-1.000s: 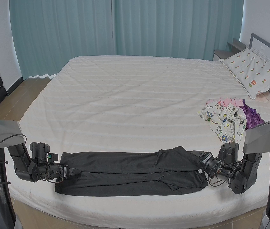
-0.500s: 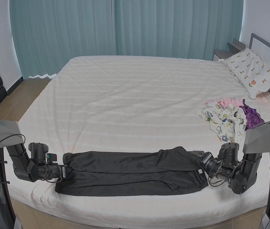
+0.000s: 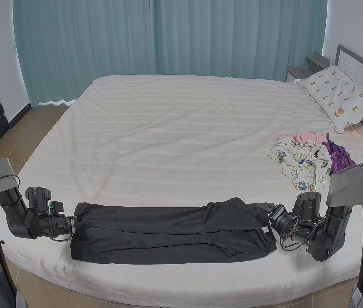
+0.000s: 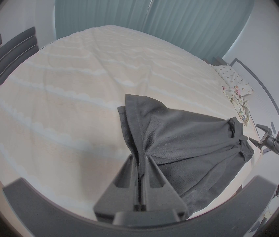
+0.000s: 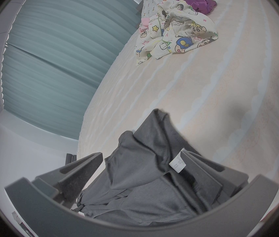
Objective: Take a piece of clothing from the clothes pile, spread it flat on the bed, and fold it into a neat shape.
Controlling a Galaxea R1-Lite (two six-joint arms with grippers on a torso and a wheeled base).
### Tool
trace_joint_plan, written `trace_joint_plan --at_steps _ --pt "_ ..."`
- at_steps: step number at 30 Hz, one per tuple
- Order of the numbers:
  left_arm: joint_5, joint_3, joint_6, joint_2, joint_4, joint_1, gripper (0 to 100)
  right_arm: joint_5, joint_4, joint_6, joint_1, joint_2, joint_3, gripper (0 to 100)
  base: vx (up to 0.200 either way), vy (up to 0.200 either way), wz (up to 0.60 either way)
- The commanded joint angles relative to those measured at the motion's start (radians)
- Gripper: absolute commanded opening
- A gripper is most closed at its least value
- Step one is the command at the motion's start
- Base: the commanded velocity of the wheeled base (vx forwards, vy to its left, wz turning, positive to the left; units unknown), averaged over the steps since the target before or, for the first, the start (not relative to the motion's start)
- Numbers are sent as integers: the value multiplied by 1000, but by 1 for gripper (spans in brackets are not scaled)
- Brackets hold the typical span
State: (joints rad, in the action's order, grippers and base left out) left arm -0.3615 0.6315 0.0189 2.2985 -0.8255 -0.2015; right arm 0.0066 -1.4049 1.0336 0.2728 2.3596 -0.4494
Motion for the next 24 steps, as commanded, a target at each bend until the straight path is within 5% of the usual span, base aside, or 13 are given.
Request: trace_joint_plan --at_steps 1,7,19,24 --pt "-17 17 -1 -28 19 -41 0 0 0 0 0 0 0 100 0 0 0" --pt "-42 45 -1 -45 46 -95 0 0 0 0 -1 0 0 100 0 0 0" --pt "-128 180 -1 -137 306 -276 0 1 0 0 -6 -2 -2 100 0 0 0" --pt "-128 166 1 -163 329 -282 0 1 0 0 -6 -2 -2 100 0 0 0"
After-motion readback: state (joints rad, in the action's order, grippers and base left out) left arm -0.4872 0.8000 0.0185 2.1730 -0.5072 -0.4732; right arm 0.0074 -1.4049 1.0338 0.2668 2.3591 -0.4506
